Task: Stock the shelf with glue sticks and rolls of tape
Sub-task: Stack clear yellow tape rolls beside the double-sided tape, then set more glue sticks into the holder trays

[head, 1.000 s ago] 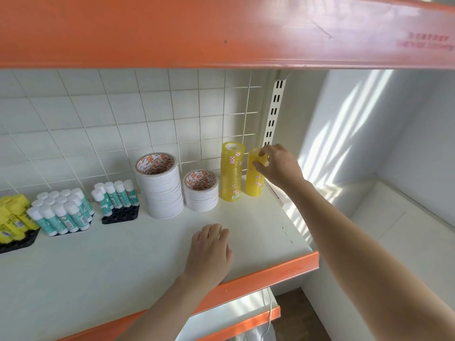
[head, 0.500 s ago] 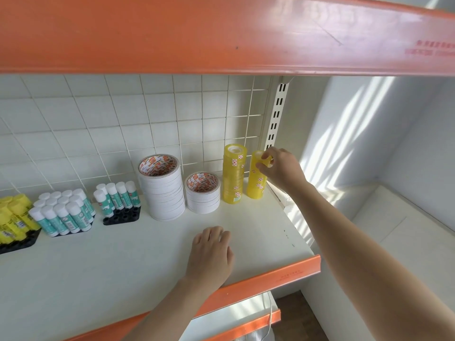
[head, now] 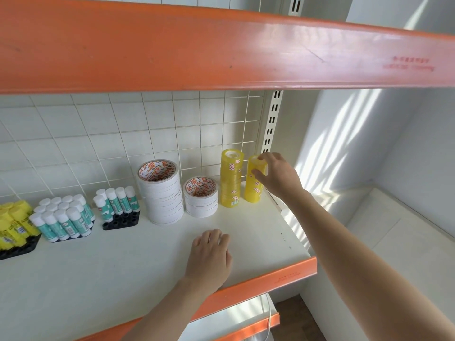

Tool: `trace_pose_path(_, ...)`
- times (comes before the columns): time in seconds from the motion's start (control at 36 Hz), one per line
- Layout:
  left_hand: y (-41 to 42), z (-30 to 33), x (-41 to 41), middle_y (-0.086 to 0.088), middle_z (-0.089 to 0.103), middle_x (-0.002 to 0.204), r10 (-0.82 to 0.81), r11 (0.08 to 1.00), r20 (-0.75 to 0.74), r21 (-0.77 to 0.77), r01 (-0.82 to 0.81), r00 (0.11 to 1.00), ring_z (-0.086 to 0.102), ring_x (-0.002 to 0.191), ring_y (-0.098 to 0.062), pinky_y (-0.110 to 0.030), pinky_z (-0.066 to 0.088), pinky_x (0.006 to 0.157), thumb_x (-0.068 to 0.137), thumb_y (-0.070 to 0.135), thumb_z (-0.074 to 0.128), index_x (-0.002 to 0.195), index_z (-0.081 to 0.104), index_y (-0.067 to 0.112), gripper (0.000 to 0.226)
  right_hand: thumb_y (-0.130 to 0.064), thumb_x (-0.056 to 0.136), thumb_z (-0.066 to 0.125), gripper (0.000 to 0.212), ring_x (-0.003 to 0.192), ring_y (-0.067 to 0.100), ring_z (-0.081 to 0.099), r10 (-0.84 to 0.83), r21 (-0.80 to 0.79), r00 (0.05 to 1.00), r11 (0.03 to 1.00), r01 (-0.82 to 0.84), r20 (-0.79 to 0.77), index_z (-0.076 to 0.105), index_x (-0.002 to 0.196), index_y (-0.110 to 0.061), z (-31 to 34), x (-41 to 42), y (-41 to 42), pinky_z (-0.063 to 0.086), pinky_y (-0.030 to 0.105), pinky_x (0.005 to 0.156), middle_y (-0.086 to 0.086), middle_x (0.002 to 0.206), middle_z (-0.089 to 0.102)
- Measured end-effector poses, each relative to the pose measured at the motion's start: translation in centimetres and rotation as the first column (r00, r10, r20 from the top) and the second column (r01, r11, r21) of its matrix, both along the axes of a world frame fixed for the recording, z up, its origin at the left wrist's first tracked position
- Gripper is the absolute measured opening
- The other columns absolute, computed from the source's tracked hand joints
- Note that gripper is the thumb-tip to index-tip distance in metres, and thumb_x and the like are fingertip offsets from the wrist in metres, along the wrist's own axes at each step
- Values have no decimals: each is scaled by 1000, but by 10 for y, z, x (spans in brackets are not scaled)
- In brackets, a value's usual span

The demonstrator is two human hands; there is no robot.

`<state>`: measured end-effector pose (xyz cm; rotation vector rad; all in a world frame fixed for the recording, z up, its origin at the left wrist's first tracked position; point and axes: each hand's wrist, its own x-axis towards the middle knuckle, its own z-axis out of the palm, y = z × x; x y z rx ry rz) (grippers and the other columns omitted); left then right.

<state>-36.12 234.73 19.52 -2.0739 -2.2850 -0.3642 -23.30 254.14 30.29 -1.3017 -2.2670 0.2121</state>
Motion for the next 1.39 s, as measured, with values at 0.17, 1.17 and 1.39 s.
trace_pose_path(0.17, 0, 20, 1, 0, 45, 121, -74, 980, -64, -190, 60, 995, 42, 115, -23, -36, 38, 91, 96, 27, 35, 119, 46, 18, 27, -36, 91, 60, 38, 125, 27, 47, -1, 149, 1000, 989, -2, 21, 57, 124, -16, -4, 3, -21, 42, 41, 92, 5, 130, 55)
trace_pose_path(1.17, -248, 316, -63, 10, 59, 92, -287, 867, -42, 414, 278, 957, 57, 88, -11, -32, 48, 76, 92, 42, 37, 89, 54, 29, 21, -38, 90, 50, 26, 81, 9, 64, 156, 660, 971, 751, 0, -178, 67, 104, -24, 165, -31, -363, 51, 29, 52, -12, 93, 65)
trace_pose_path(1.39, -266, 376, -77, 8, 61, 80, -268, 779, -104, 561, 279, 958, 57, 78, -15, -32, 47, 71, 90, 35, 46, 81, 57, 24, 18, -36, 90, 48, 26, 79, 8, 61, 189, 730, 960, 683, 22, -206, 68, 102, -24, 211, -42, -373, 47, 24, 58, -10, 90, 65)
